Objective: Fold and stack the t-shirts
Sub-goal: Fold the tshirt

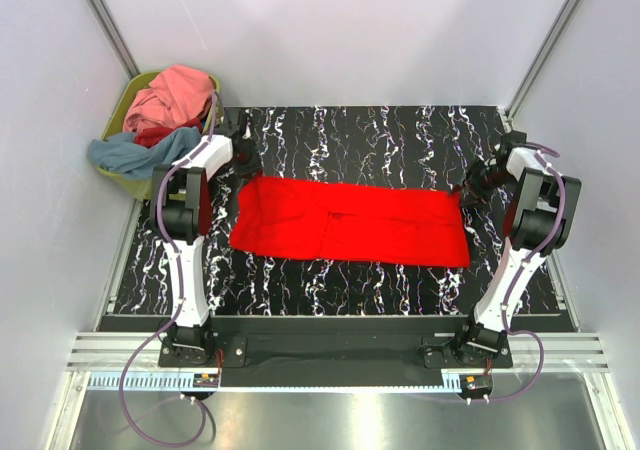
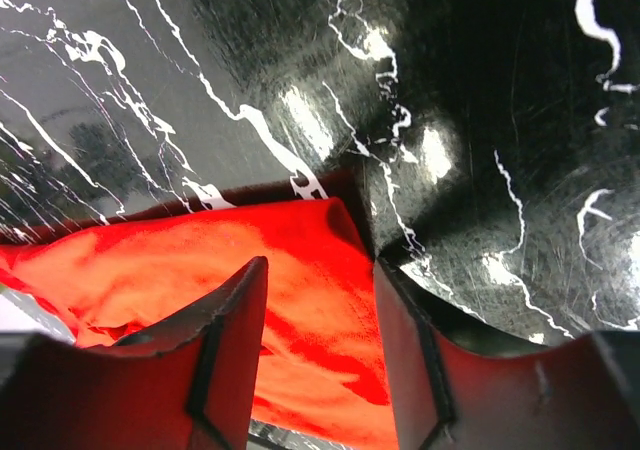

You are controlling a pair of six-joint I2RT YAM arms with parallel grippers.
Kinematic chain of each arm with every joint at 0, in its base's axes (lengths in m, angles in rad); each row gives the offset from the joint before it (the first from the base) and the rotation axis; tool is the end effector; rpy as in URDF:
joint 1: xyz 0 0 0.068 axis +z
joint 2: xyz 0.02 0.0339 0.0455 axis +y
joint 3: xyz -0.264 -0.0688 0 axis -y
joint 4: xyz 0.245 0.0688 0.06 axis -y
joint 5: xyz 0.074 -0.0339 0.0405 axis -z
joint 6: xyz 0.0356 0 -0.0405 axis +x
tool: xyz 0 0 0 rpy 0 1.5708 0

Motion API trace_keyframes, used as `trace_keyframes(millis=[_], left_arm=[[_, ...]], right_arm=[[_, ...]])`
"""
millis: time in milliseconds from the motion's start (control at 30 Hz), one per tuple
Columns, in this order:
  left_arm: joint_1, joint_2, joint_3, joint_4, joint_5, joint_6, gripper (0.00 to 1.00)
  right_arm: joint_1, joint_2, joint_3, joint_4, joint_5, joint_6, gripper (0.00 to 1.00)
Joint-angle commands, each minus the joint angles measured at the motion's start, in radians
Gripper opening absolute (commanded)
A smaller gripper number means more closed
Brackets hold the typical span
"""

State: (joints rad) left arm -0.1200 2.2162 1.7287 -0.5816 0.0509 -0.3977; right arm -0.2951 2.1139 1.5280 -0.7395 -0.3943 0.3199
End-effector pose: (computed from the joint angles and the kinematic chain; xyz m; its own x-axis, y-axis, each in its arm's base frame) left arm 0.4724 -0.0588 0.1666 -0.8582 -0.2861 -0.4261 -0.2045 0.9521 -0.2274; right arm 0.4055 -0.1090 0.1504 -0.8247 0.5541 -0.1134 0.4620 0.7756 0.4301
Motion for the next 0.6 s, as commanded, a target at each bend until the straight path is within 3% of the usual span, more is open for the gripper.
trace_keyframes(millis=[0,367,567], left_arm=[[0.006,0.022,0.049,0.011,0.035,-0.001,0.34],[0.023,0.043,0.060,0.012,0.067,0.007,0.23],[0.028,0.048,0.077,0.012,0.079,0.005,0.13]], right_arm=[[-0.004,0.038,0.049,-0.009,-0.023,-0.033,0.53],[-0.004,0.070,0.104,-0.008,0.028,-0.036,0.53],[-0.004,0.092,0.103,-0.008,0.005,-0.042,0.39]])
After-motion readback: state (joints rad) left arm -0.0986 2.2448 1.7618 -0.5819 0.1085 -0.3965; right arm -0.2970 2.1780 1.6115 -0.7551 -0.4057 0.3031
